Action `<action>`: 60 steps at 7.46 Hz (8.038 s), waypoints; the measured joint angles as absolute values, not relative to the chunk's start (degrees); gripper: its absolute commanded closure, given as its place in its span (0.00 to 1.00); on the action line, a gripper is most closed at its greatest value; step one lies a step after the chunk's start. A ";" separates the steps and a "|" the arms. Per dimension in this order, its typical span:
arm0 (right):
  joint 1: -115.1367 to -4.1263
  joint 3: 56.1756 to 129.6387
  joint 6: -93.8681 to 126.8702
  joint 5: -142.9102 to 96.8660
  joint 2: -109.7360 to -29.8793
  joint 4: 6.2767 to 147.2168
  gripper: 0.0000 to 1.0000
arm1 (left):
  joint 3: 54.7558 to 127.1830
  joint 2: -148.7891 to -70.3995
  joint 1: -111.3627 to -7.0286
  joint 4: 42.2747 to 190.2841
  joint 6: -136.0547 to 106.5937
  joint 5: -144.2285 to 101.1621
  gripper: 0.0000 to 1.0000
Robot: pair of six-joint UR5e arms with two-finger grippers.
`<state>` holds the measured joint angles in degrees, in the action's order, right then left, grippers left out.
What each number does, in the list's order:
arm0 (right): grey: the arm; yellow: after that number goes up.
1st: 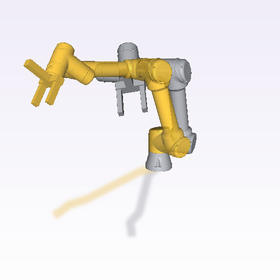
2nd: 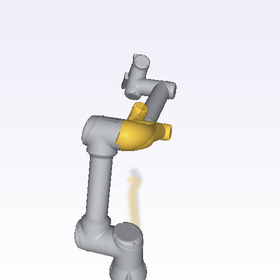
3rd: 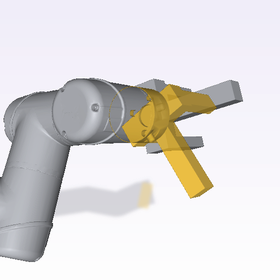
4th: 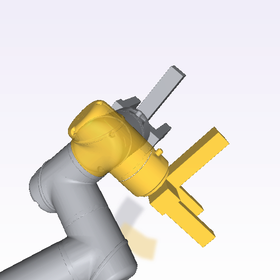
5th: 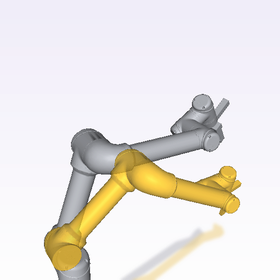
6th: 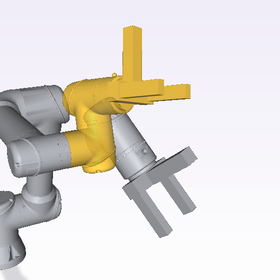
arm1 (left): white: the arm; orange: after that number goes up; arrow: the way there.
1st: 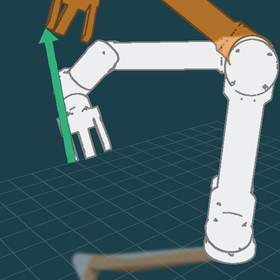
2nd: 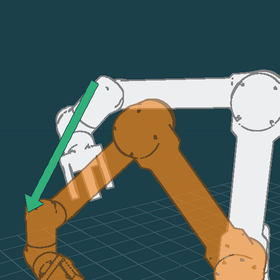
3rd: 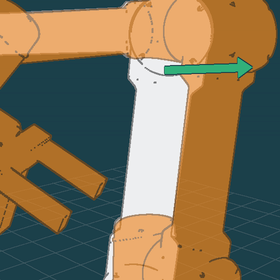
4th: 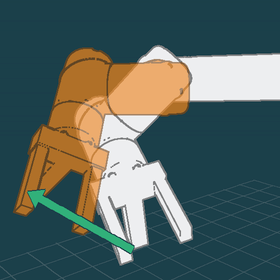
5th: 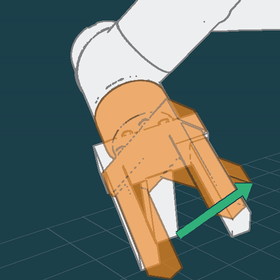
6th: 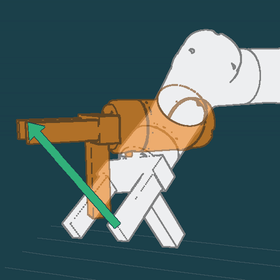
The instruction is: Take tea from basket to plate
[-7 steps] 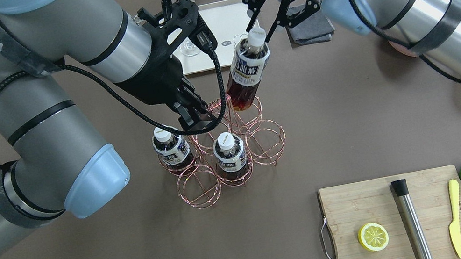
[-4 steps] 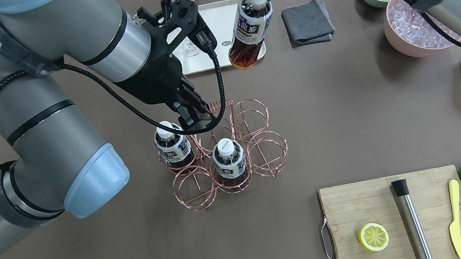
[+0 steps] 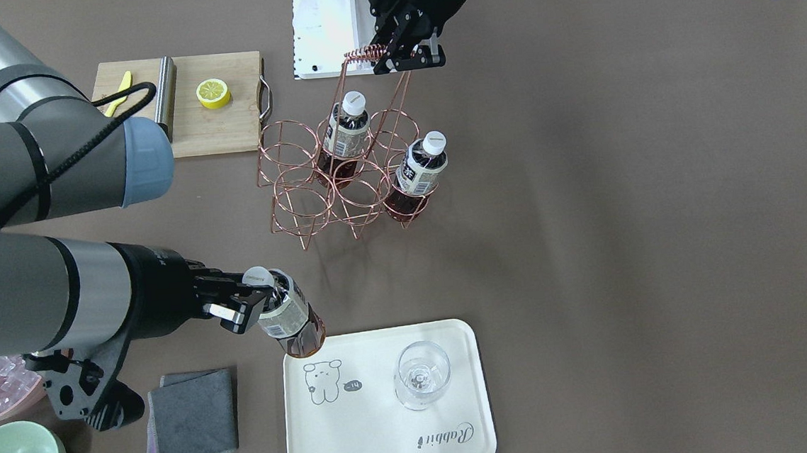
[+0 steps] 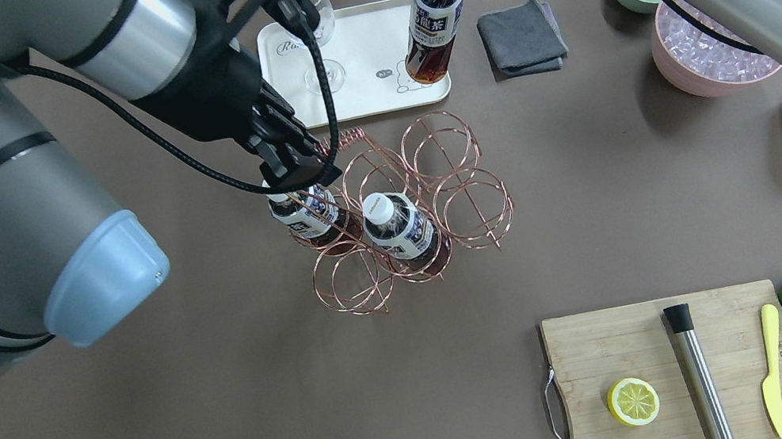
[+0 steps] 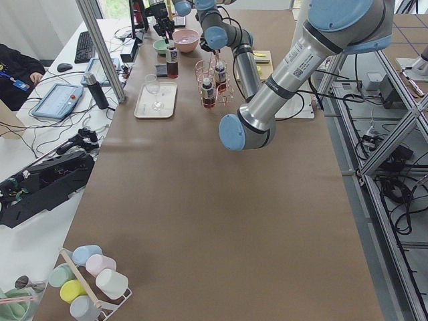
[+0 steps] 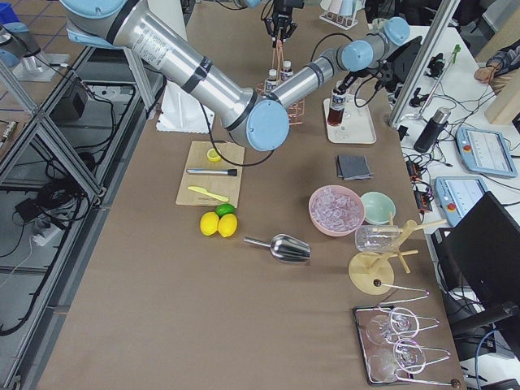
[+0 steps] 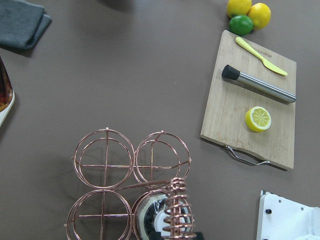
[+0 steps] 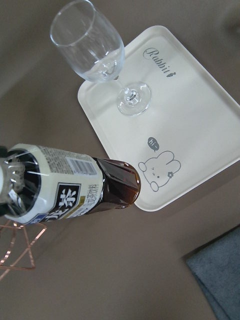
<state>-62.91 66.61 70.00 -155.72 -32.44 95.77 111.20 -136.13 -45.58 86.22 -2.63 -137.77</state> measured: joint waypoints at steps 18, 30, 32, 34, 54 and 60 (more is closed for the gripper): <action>-74.91 106.64 13.03 -138.99 -71.70 118.29 0.00 | 84.75 -123.65 -83.97 80.77 56.80 -139.43 1.00; -91.40 101.46 -19.16 -128.38 -92.99 112.74 0.00 | 73.96 -126.14 -82.08 97.12 54.25 -130.96 0.01; -91.40 100.94 -19.20 -128.36 -93.12 112.45 0.00 | 74.01 -125.97 -82.31 97.16 53.71 -130.97 0.01; -91.41 100.62 -19.20 -128.33 -93.57 112.42 0.00 | 74.34 -123.80 -84.45 97.16 51.76 -131.33 0.01; -94.14 100.08 -19.42 -128.52 -92.92 111.97 0.00 | 77.22 -105.05 -86.72 89.34 -12.31 -134.59 0.01; -94.22 101.89 -19.09 -128.62 -92.93 112.32 0.00 | 87.72 -98.38 -87.90 85.62 -4.37 -134.71 0.01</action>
